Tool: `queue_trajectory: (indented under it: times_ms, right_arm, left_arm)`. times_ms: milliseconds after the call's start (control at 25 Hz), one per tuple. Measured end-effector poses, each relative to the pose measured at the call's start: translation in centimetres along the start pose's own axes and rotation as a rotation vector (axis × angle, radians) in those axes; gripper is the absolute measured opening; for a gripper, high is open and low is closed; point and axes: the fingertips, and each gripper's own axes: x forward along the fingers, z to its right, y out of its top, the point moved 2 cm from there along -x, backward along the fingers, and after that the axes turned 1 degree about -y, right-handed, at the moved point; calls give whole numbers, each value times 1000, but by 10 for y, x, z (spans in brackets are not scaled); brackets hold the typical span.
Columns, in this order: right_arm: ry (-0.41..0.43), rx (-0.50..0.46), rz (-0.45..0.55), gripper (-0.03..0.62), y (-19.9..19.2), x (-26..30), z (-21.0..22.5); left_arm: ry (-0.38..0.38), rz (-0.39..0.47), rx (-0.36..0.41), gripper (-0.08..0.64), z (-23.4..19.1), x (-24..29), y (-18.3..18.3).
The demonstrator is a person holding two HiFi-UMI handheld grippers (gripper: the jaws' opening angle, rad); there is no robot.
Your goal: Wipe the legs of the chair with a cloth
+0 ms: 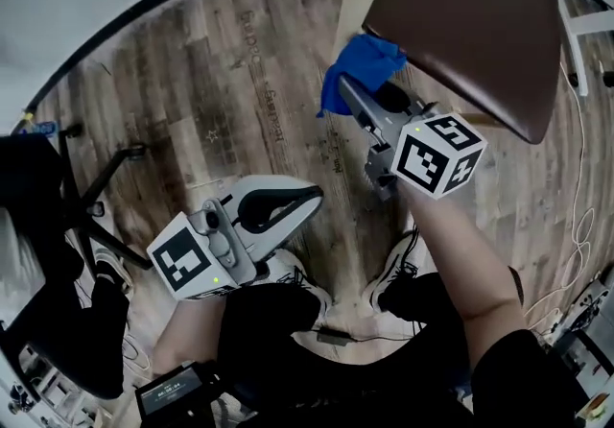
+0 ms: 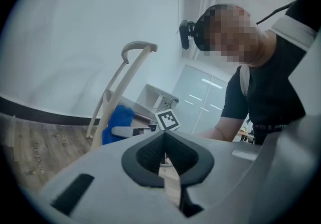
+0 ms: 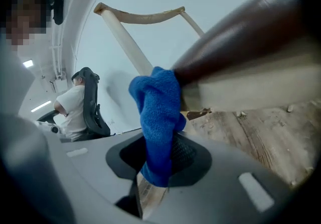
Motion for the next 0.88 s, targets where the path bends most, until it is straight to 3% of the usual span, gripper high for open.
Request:
queue_trajectory:
  times_ms: [120, 360, 520, 640, 880]
  right_arm:
    - [-27, 3, 43, 100, -5, 11, 17]
    - [-95, -82, 47, 100, -26, 32, 44]
    - [-141, -40, 28, 100, -52, 51, 77]
    - [-167, -32, -2, 101, -78, 64, 100]
    - [-232, -3, -126, 100, -145, 94, 144]
  left_arm:
    - [63, -36, 33, -2, -37, -2, -6]
    - [74, 79, -44, -2, -71, -1, 7]
    - [82, 125, -100, -2, -89, -5, 11]
    - [84, 156, -166, -2, -99, -9, 9]
    - [63, 168, -188, -2, -98, -16, 10]
